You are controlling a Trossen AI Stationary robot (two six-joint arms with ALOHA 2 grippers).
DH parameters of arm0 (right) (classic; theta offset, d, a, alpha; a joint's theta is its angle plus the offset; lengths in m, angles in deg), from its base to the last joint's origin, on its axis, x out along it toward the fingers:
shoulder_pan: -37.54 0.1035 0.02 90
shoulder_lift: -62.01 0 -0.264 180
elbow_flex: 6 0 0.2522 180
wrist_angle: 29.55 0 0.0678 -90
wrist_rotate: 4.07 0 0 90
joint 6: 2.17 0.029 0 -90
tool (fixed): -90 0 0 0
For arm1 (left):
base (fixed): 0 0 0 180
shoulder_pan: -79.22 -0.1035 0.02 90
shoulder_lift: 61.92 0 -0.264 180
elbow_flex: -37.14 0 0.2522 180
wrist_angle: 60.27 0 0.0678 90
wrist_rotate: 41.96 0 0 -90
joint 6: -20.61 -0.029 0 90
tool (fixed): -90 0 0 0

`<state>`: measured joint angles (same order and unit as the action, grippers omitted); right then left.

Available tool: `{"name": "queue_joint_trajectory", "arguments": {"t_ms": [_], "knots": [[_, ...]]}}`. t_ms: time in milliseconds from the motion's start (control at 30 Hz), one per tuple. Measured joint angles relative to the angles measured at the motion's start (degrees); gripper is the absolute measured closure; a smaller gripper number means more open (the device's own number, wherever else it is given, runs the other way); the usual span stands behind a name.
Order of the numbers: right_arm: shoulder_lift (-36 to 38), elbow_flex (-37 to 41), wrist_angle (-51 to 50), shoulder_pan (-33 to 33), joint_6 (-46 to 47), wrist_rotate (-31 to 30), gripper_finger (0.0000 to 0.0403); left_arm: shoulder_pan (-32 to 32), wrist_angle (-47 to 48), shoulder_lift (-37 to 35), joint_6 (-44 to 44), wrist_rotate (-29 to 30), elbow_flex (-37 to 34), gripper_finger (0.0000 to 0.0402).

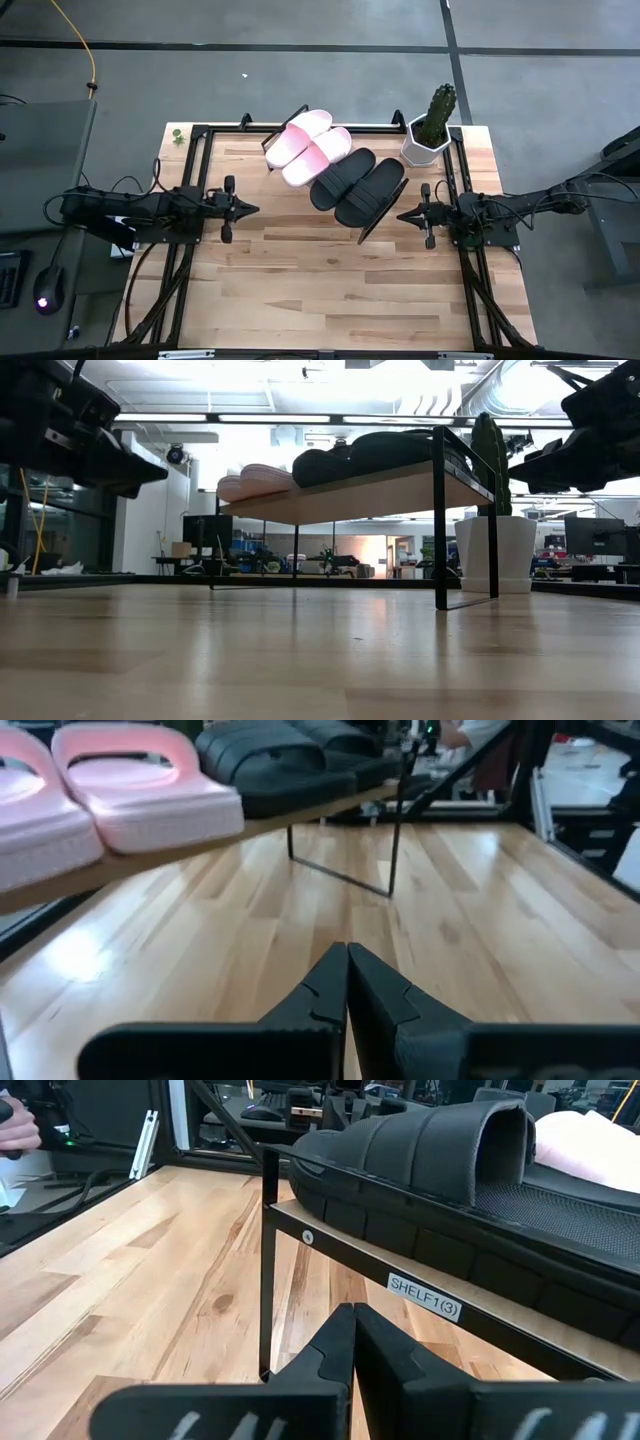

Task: Pick and place slides into the shelf
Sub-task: Return to Home Position

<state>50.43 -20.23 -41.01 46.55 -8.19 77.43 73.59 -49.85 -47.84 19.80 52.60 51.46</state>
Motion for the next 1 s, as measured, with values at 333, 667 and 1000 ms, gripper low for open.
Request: {"name": "queue_joint_trajectory", "arguments": {"t_ms": [333, 667, 1000], "knots": [[-0.01, 0.0, 0.0, -0.01, -0.01, 0.05, 0.0402, 0.0, -1.84, -1.25, -1.31, -5.17, 0.0, 0.0401], [-0.01, 0.0, 0.0, -0.01, -0.02, 0.08, 0.0402, 0.02, 1.07, -3.54, -2.59, -3.59, 0.0, 0.0401], [-0.01, 0.0, 0.0, -0.01, -0.01, 0.07, 0.0402, 0.02, 2.27, -3.54, -2.92, -2.47, 0.0, 0.0401]]}}
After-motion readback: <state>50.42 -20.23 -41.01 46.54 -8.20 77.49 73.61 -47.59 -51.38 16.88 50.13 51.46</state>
